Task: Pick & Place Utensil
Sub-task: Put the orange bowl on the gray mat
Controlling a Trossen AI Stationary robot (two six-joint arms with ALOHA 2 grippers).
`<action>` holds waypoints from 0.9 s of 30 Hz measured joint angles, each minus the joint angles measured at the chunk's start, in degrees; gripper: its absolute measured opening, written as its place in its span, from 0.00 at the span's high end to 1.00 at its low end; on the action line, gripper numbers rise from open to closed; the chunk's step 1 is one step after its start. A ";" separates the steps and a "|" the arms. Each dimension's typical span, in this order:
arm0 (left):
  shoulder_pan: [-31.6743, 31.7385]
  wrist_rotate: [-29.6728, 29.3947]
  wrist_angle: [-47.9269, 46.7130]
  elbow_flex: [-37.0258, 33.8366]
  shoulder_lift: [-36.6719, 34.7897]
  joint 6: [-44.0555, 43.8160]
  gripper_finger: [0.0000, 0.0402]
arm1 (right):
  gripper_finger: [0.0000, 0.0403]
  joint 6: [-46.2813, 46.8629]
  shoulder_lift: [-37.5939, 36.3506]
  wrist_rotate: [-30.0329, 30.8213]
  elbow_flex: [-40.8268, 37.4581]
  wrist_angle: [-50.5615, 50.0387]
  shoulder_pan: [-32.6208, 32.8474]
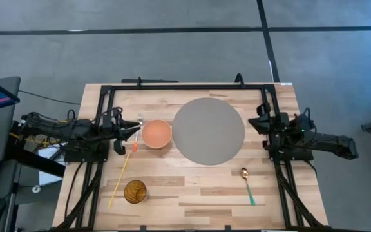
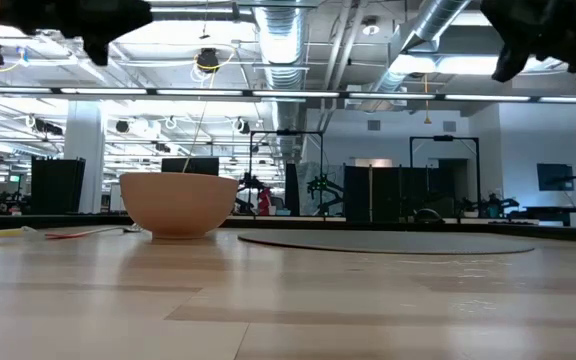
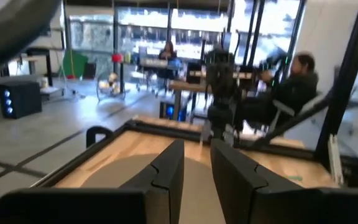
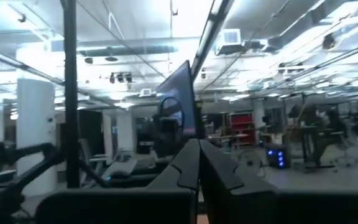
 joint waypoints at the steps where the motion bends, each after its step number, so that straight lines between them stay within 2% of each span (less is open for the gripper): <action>1: 0.00 0.00 -1.04 1.60 1.73 -0.02 0.80 | 1.00 -0.75 2.05 0.00 0.92 -0.32 0.65; 6: 0.00 -0.01 -6.53 9.62 7.89 0.01 0.80 | 0.96 -2.24 16.51 0.02 8.23 -0.13 4.11; 12: 0.02 -1.60 -20.27 19.25 10.86 -0.07 0.80 | 0.83 -5.28 35.38 0.17 16.75 -4.85 6.89; 15: 0.07 -4.25 -23.81 20.71 11.88 -0.18 0.80 | 0.78 -6.75 42.06 2.69 20.34 -7.60 6.51; 21: 0.99 -4.37 -25.93 20.71 16.15 -1.10 0.76 | 0.69 -6.77 50.54 5.05 25.42 -11.64 4.21; 27: 6.17 -3.86 -26.04 21.21 22.04 -1.28 0.63 | 0.65 -6.77 52.47 5.07 27.73 -13.67 2.88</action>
